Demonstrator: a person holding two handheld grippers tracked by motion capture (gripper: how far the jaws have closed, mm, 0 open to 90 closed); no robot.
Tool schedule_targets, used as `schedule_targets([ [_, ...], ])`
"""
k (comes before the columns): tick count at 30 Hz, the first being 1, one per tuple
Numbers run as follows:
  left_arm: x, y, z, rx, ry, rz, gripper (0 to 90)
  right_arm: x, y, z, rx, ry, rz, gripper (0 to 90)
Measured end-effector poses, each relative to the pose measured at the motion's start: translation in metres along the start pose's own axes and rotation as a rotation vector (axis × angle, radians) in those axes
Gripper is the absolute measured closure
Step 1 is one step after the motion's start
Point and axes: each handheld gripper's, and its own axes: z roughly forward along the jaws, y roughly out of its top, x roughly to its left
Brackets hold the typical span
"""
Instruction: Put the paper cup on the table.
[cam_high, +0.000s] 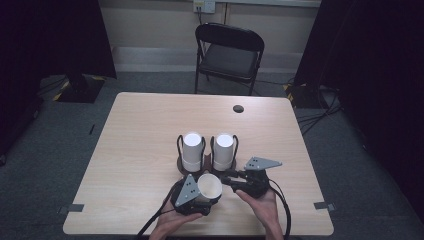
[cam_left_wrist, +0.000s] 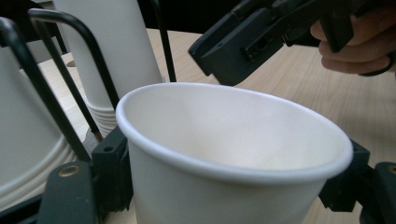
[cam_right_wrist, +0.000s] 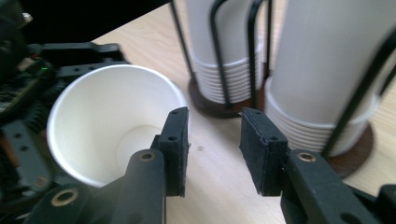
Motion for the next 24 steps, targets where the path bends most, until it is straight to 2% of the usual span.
schedule_targets([
  [8,0.006,-0.002,-0.01,-0.032,0.008,-0.026,22.9,-0.005,-0.012,-0.01,-0.075,-0.029,0.019,56.7],
  [10,0.007,-0.003,-0.012,-0.039,0.01,-0.035,22.9,-0.008,-0.017,-0.012,-0.1,-0.049,0.02,50.6],
  [12,0.009,-0.004,-0.013,-0.044,0.015,-0.044,22.9,-0.009,-0.019,-0.014,-0.111,-0.066,0.028,48.5],
  [13,0.01,-0.005,-0.015,-0.06,0.025,-0.064,22.9,-0.011,-0.022,-0.016,-0.13,-0.082,0.034,43.6],
  [16,0.012,-0.006,-0.017,-0.081,0.032,-0.086,22.9,-0.013,-0.026,-0.018,-0.153,-0.106,0.033,41.8],
  [17,0.014,-0.006,-0.02,-0.094,0.038,-0.1,22.9,-0.015,-0.03,-0.021,-0.183,-0.126,0.035,39.0],
  [20,0.017,-0.007,-0.024,-0.1,0.055,-0.107,22.9,-0.017,-0.036,-0.025,-0.233,-0.162,0.041,35.4],
  [21,0.017,-0.007,-0.024,-0.1,0.055,-0.107,22.9,-0.017,-0.036,-0.025,-0.233,-0.162,0.041,35.4],
  [22,0.019,-0.008,-0.026,-0.101,0.064,-0.106,22.9,-0.02,-0.039,-0.027,-0.262,-0.187,0.069,35.3],
  [24,0.023,-0.009,-0.029,-0.102,0.075,-0.105,22.9,-0.021,-0.041,-0.028,-0.278,-0.201,0.079,34.7],
])
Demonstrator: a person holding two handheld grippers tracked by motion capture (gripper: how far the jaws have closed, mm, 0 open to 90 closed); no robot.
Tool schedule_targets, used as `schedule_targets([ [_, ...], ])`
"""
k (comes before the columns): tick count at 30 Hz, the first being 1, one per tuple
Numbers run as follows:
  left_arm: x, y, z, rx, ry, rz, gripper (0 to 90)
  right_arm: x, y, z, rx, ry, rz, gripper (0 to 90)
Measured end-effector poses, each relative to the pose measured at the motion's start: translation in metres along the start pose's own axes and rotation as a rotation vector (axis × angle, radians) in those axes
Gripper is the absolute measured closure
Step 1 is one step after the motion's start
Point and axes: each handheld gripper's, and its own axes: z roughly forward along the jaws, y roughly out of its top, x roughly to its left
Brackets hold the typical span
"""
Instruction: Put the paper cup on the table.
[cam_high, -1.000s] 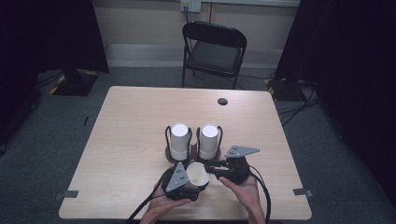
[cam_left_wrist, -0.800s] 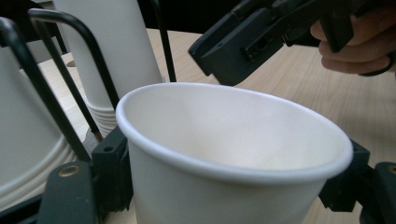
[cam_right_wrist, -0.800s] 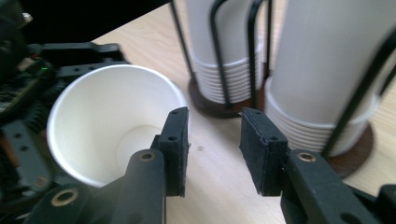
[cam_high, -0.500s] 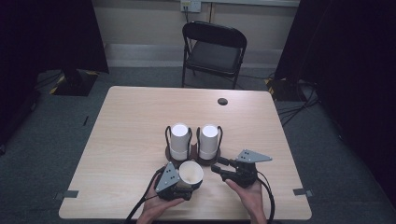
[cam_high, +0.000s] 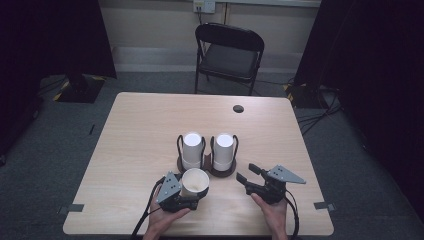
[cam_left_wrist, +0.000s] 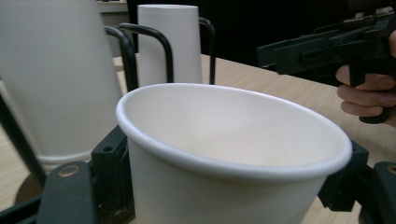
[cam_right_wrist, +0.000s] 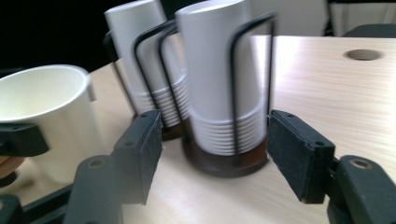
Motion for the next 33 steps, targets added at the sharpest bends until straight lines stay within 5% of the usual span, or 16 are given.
schedule_targets([
  [5,0.011,0.0,-0.01,-0.006,0.038,-0.006,22.9,-0.006,-0.007,-0.005,-0.034,-0.056,0.013,31.9],
  [12,0.028,0.0,-0.023,-0.055,0.09,-0.068,22.8,-0.013,-0.019,-0.01,-0.068,-0.155,0.03,29.3],
  [16,0.034,0.001,-0.028,-0.051,0.126,-0.061,22.7,-0.016,-0.026,-0.013,-0.085,-0.204,0.025,28.7],
  [22,0.049,-0.001,-0.033,-0.067,0.195,-0.102,22.7,-0.018,-0.031,-0.015,-0.12,-0.24,0.027,24.4],
  [29,0.061,-0.002,-0.035,-0.056,0.238,-0.111,22.7,-0.016,-0.037,-0.015,-0.087,-0.235,-0.009,14.7],
  [33,0.067,0.001,-0.035,-0.053,0.269,-0.116,22.6,-0.012,-0.037,-0.012,-0.068,-0.285,-0.043,13.8],
])
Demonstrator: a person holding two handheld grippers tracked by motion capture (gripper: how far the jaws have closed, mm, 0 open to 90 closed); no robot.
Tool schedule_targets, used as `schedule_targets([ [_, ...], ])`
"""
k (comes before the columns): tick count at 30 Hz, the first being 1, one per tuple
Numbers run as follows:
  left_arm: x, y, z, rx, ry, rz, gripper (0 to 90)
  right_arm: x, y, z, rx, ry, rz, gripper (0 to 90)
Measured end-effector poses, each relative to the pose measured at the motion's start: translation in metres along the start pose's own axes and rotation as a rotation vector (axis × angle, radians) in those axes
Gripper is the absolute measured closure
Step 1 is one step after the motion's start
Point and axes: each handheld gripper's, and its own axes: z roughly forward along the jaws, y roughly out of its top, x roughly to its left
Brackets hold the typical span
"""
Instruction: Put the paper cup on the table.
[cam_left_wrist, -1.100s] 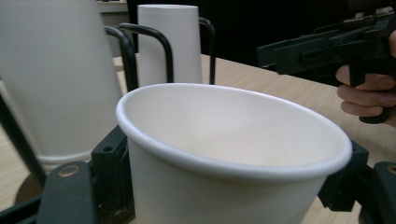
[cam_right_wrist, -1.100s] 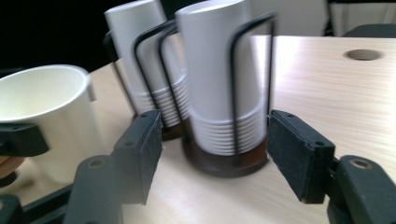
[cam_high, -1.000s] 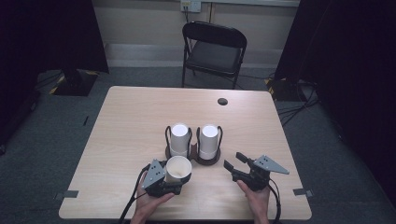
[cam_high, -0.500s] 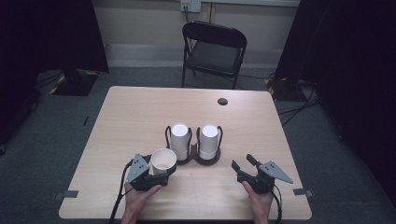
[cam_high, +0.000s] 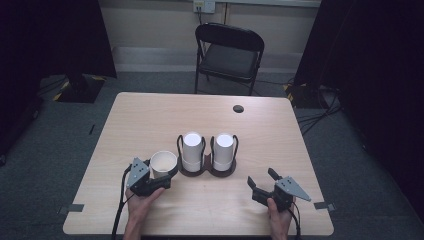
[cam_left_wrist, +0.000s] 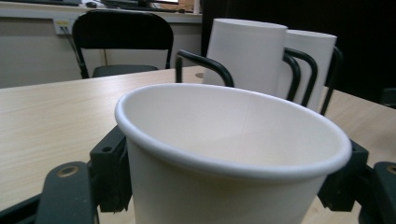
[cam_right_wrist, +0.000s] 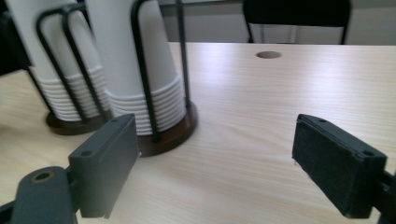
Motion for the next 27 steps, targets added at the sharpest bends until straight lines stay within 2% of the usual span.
schedule_targets([
  [1,0.003,0.002,0.001,0.0,0.014,0.002,22.5,0.003,0.001,0.002,0.027,-0.031,-0.024,13.8],
  [6,0.01,0.002,0.004,0.007,0.034,-0.008,22.5,0.007,0.0,0.002,0.029,-0.074,-0.043,13.7],
  [10,0.015,0.002,0.005,0.023,0.044,0.003,22.4,0.007,-0.001,-0.001,0.004,-0.064,-0.048,13.4],
  [13,0.019,0.002,0.007,0.033,0.069,0.007,22.5,0.008,-0.001,-0.002,-0.009,-0.06,-0.054,13.5],
  [14,0.021,0.001,0.008,0.04,0.074,0.025,22.5,0.008,-0.002,-0.004,-0.031,-0.07,-0.058,13.4],
  [17,0.023,0.001,0.011,0.048,0.083,0.021,22.5,0.009,-0.004,-0.008,-0.072,-0.093,-0.046,13.3],
  [19,0.025,0.001,0.015,0.051,0.086,0.028,22.4,0.007,-0.005,-0.009,-0.087,-0.092,-0.039,13.3],
  [22,0.027,0.002,0.019,0.062,0.092,0.036,22.3,0.008,-0.004,-0.009,-0.083,-0.086,-0.043,13.3],
  [24,0.03,0.003,0.022,0.061,0.09,0.029,22.3,0.008,-0.004,-0.009,-0.079,-0.084,-0.043,13.3],
  [27,0.036,0.005,0.027,0.073,0.091,0.042,22.2,0.008,-0.004,-0.008,-0.068,-0.082,-0.048,13.4],
])
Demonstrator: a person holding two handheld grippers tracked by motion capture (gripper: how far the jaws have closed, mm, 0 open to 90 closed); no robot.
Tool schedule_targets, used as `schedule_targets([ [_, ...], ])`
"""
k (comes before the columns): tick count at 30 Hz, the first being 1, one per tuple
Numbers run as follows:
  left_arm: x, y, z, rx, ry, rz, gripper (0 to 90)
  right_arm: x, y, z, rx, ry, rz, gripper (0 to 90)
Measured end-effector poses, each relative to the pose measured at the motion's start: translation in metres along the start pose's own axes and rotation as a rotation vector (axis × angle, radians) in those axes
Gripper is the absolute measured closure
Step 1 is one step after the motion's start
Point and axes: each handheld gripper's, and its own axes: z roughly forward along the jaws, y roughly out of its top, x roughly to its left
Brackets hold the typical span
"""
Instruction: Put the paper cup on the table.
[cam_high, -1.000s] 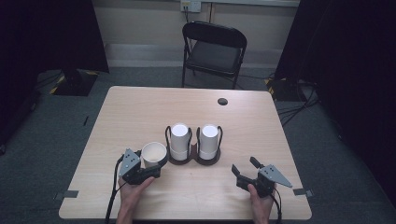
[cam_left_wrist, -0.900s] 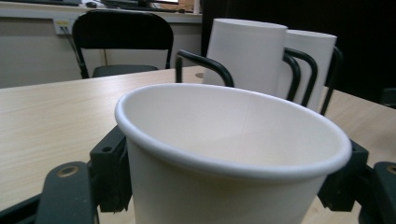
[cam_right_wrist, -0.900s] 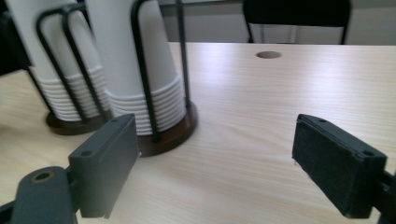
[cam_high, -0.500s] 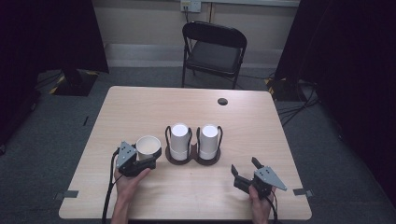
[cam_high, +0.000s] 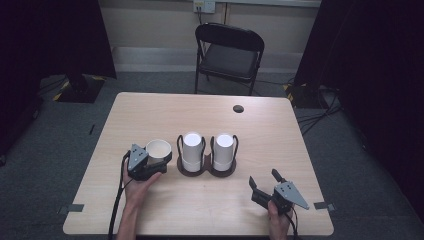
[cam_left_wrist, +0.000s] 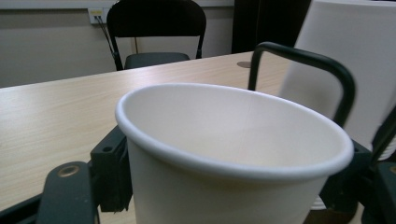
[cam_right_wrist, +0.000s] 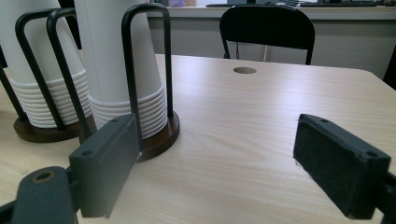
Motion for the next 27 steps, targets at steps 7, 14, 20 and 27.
schedule_targets([
  [7,0.009,0.005,0.014,0.006,0.005,-0.001,22.0,0.0,0.0,0.0,-0.006,-0.004,0.003,13.4],
  [14,0.014,0.013,0.023,-0.016,0.0,0.0,21.7,-0.001,0.0,0.0,-0.006,0.001,0.01,13.5],
  [20,0.019,0.006,0.039,0.018,-0.015,-0.002,21.4,-0.002,0.0,0.0,0.002,0.005,0.017,13.9],
  [27,0.019,-0.002,0.045,0.042,-0.011,-0.012,20.6,-0.001,0.0,0.001,0.009,0.0,0.013,14.8],
])
